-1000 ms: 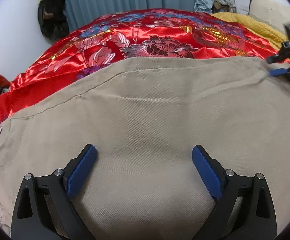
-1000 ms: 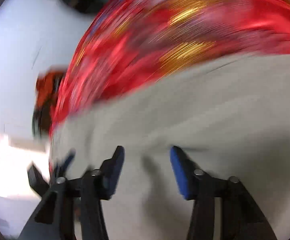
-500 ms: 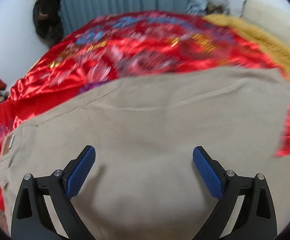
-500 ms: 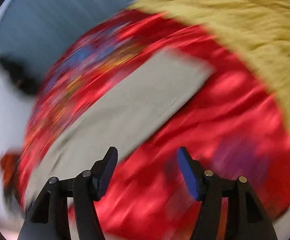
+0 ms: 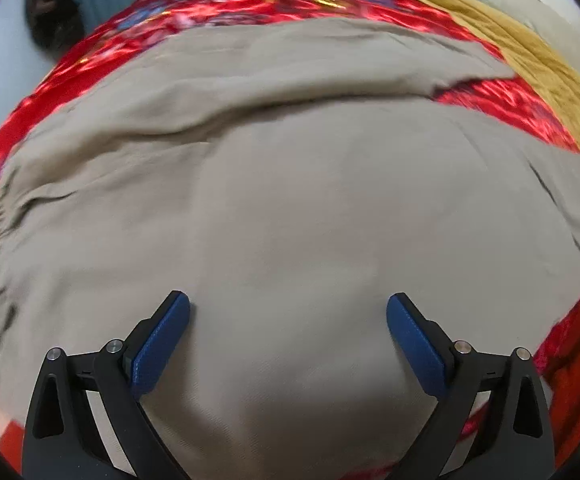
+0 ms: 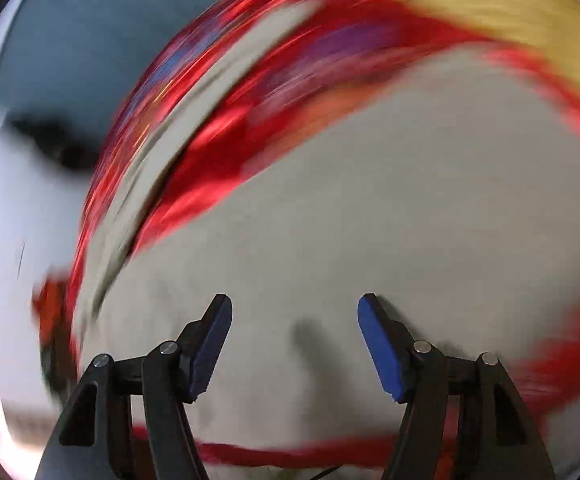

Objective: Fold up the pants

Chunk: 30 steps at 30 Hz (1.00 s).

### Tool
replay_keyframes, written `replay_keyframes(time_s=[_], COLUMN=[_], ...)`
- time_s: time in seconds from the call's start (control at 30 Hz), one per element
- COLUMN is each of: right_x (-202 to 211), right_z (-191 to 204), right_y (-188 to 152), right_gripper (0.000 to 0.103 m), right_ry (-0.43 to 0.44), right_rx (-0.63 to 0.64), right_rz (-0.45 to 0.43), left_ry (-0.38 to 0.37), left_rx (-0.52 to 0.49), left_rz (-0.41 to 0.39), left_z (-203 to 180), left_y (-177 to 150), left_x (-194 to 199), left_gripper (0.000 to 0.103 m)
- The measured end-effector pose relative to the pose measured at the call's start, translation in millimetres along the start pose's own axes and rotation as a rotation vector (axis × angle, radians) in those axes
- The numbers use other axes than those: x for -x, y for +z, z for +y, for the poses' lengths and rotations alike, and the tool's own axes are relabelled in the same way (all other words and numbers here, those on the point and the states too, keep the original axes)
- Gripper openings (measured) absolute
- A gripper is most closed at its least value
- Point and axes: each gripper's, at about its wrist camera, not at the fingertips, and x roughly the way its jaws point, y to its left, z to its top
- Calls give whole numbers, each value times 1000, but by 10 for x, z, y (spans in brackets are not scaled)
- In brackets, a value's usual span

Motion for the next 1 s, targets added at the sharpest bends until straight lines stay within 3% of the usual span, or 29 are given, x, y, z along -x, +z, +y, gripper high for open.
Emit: replay_keyframes(time_s=[0.07,0.17,0.3,0.4,0.5,0.6,0.77,0.9,1.0], right_x=[216,395,166,-60,-339,-612,-1225,-1975,-2350], right_z=[-151,-76,553,1211,1847,2487,3350,3525,3180], right_y=[18,21,22,34,129,309,869,1092,1065], right_gripper=[67,67,67,67,67,67,71,72,72], right_ry=[-73,-72,-17,43,104,193,209,135,58], right_rx=[-27,-1,124,246,371,478,606,679,689], right_rz=[-61,-78,-41,-15,10,13,-40,70,213], left_ry=[6,28,79,137,164,111,103,85,77], left_rx=[17,60,116,114,44,64,69,81,87], left_rz=[-33,-135,-210,-199,-122,-190,-209,-222,-235], left_z=[40,77,81,50,13,95,93,131,135], left_y=[160,694,1385,1668,1560,1365,1319,1324,1319], left_x=[95,183,-135,-566,-1039,-1114,-1113,-1118,-1133], left_gripper=[99,99,99,99,99,100,101,102,102])
